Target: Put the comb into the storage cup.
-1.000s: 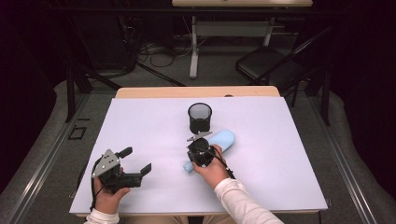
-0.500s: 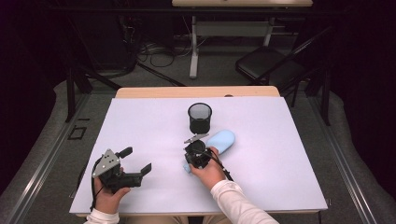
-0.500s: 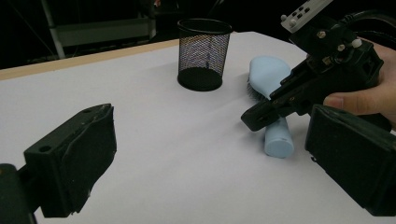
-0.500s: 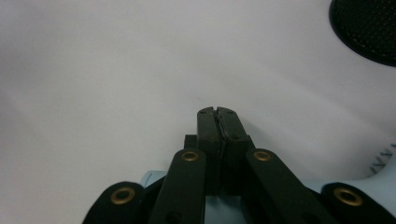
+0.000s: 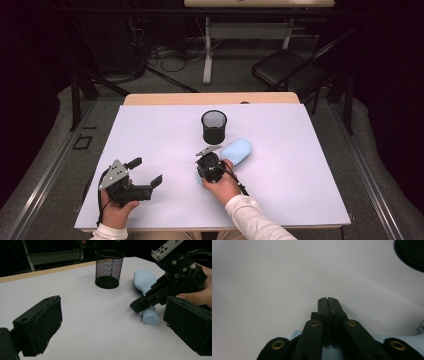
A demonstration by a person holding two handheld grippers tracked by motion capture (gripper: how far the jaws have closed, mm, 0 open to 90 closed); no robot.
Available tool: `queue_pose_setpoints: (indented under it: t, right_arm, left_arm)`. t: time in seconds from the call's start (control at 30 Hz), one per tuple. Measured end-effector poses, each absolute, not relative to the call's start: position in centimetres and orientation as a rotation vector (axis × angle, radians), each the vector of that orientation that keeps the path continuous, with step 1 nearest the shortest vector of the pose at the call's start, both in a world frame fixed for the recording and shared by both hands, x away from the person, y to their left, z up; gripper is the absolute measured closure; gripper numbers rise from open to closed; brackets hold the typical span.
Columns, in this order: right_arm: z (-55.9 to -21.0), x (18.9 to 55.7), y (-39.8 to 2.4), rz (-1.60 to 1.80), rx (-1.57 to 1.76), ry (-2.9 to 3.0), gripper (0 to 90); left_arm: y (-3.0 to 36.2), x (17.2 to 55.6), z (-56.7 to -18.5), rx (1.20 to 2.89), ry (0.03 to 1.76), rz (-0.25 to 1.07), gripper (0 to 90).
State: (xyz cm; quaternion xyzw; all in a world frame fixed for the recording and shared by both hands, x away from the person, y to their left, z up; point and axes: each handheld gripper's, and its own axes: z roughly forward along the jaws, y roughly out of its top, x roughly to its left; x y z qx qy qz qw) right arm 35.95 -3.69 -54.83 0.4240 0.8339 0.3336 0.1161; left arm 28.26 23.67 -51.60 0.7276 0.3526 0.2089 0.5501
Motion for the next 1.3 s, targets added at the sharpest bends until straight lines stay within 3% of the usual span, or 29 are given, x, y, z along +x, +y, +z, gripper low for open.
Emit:
queue_pose_setpoints:
  t: [0.53, 1.3]
  right_arm:
    - [-54.8, 34.3, -4.5, 0.920, 1.172, 2.434, 90.0]
    - [-54.6, 32.1, -8.9, 0.828, 1.197, 2.421, 90.0]
  left_arm:
    - [23.6, 28.3, -51.6, 1.725, 0.836, 0.495, 2.2]
    - [23.6, 28.3, -51.7, 1.730, 0.840, 0.500, 2.2]
